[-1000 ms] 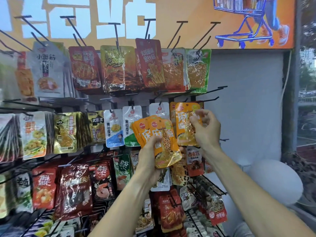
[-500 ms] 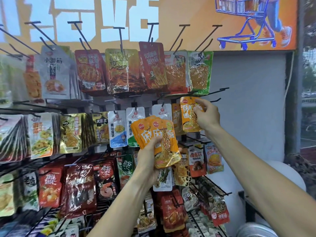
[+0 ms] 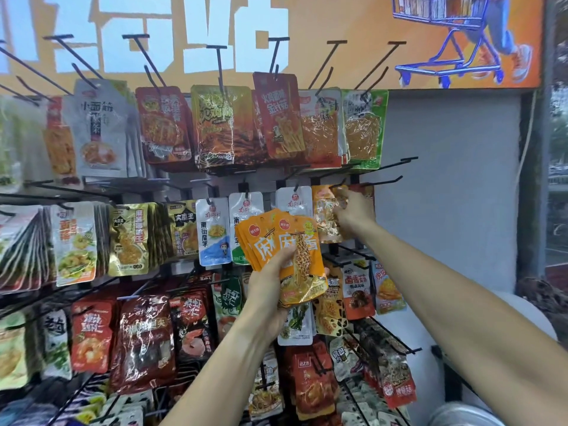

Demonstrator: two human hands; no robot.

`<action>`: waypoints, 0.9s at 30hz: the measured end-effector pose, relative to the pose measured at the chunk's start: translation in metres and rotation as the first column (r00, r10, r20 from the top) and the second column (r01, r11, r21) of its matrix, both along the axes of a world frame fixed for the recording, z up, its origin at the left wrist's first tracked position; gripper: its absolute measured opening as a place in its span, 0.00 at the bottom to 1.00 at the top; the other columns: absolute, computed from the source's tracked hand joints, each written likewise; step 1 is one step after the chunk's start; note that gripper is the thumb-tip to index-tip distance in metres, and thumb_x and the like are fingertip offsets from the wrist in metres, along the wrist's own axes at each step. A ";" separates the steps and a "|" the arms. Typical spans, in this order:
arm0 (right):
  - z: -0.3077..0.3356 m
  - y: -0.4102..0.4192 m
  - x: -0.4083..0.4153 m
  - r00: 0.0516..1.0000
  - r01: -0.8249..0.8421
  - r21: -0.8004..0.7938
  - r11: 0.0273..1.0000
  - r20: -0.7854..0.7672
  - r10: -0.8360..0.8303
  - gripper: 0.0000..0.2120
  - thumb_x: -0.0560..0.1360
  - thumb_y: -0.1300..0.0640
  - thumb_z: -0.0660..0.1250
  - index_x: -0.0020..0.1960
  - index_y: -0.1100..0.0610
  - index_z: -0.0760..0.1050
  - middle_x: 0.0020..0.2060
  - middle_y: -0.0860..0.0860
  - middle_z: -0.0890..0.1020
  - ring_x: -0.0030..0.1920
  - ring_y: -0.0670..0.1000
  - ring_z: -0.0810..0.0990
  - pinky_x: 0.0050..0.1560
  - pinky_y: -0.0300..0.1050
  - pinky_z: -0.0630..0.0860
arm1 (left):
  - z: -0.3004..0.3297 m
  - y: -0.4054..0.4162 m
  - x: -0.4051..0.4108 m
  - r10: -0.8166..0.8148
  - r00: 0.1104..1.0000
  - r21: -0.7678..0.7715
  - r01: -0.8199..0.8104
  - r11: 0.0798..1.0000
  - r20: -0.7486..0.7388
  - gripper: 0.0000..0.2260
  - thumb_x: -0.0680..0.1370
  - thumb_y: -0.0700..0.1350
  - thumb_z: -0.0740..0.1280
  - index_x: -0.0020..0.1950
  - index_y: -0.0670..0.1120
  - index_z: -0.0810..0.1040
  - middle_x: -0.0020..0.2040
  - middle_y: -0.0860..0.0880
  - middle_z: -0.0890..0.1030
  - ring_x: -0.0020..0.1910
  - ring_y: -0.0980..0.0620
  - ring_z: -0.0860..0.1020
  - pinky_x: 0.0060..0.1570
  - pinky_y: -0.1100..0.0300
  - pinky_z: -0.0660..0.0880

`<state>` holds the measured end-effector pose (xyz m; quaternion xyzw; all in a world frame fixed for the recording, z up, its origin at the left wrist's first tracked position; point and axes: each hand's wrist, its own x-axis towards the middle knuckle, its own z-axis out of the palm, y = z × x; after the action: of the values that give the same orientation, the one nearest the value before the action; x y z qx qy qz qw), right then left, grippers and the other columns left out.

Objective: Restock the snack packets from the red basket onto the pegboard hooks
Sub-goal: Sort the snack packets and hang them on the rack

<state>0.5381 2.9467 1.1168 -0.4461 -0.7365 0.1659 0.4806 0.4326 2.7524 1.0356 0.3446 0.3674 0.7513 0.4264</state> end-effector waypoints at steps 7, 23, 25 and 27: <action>-0.043 -0.060 0.029 0.945 -0.086 0.068 0.994 -0.311 0.103 0.16 0.83 0.51 0.67 0.70 0.47 0.75 0.66 0.51 0.79 0.64 0.52 0.78 0.65 0.53 0.76 | -0.005 0.005 -0.002 0.037 0.999 -0.017 -0.037 0.999 0.015 0.11 0.77 0.42 0.76 0.58 0.41 0.85 0.56 0.40 0.88 0.51 0.38 0.87 0.60 0.34 0.80; -0.041 -0.077 0.034 0.659 -0.288 0.067 0.955 -0.710 0.249 0.22 0.78 0.65 0.72 0.63 0.49 0.66 0.52 0.56 0.85 0.45 0.53 0.87 0.43 0.52 0.85 | 0.002 0.007 0.012 -0.091 0.996 -0.013 0.091 0.996 -0.001 0.15 0.84 0.48 0.66 0.65 0.41 0.80 0.60 0.38 0.86 0.54 0.35 0.86 0.40 0.43 0.86; -0.022 -0.059 0.035 0.732 -0.225 0.073 0.972 -0.645 0.218 0.17 0.79 0.64 0.72 0.63 0.50 0.73 0.60 0.53 0.82 0.54 0.54 0.85 0.53 0.58 0.84 | 0.004 0.005 0.010 -0.097 0.995 -0.009 0.097 0.995 -0.021 0.16 0.85 0.49 0.64 0.67 0.41 0.78 0.58 0.36 0.86 0.56 0.33 0.86 0.39 0.46 0.85; -0.009 -0.045 0.031 0.775 -0.210 0.072 0.975 -0.596 0.211 0.16 0.79 0.63 0.70 0.64 0.51 0.76 0.64 0.50 0.79 0.59 0.54 0.82 0.58 0.60 0.82 | 0.006 0.003 0.008 -0.104 0.994 -0.002 0.104 0.995 -0.027 0.14 0.85 0.48 0.63 0.67 0.42 0.77 0.57 0.36 0.86 0.56 0.33 0.86 0.39 0.46 0.85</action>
<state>0.5691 2.9015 1.1078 -0.2852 -0.5916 0.3505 0.6677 0.4408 2.7556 1.0416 0.3735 0.3548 0.7233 0.4599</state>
